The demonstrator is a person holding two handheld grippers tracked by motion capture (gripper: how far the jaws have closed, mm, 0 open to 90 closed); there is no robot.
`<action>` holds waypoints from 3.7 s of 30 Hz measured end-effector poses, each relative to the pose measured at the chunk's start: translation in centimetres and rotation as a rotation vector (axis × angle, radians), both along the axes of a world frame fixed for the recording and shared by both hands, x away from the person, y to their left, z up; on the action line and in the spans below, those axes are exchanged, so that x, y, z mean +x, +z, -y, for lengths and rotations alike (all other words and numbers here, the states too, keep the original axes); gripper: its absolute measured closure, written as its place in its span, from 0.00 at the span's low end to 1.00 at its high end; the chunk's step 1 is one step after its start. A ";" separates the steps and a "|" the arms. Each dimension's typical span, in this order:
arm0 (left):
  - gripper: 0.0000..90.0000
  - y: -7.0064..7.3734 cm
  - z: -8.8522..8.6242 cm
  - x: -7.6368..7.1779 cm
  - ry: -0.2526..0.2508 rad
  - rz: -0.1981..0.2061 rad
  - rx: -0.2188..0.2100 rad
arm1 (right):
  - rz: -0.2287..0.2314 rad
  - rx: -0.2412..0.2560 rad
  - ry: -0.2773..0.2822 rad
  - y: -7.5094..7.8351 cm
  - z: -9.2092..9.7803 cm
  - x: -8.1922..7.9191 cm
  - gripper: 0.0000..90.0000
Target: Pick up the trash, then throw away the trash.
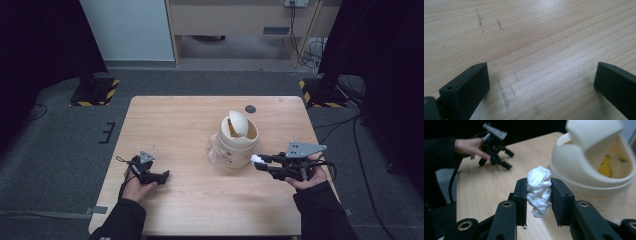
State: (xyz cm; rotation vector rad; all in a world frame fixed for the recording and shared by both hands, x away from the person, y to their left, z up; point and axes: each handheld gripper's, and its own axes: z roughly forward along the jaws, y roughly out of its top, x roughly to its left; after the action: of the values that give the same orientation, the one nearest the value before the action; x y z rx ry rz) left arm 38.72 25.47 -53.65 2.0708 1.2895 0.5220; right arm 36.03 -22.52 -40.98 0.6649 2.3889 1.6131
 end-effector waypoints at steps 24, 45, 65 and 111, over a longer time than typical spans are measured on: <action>0.00 0.0 0.0 0.0 0.001 0.001 0.000 | 0.114 0.196 -0.286 2.7 4.4 1.4 0.76; 0.00 0.0 0.1 0.0 0.003 0.001 0.000 | 0.156 0.254 -0.355 4.4 5.3 3.3 0.76; 0.00 0.0 0.2 0.0 0.004 0.001 -0.001 | 0.151 0.267 -0.342 4.8 4.6 6.5 0.76; 0.00 0.0 0.2 0.0 0.006 0.000 -0.001 | -0.005 0.060 -0.187 -1.8 -1.1 10.1 0.75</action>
State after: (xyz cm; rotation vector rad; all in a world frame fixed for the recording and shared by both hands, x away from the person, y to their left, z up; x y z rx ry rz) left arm 38.68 25.26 -53.66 2.0666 1.2962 0.5248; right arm 46.17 -21.39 -42.77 0.8754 2.2145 1.6105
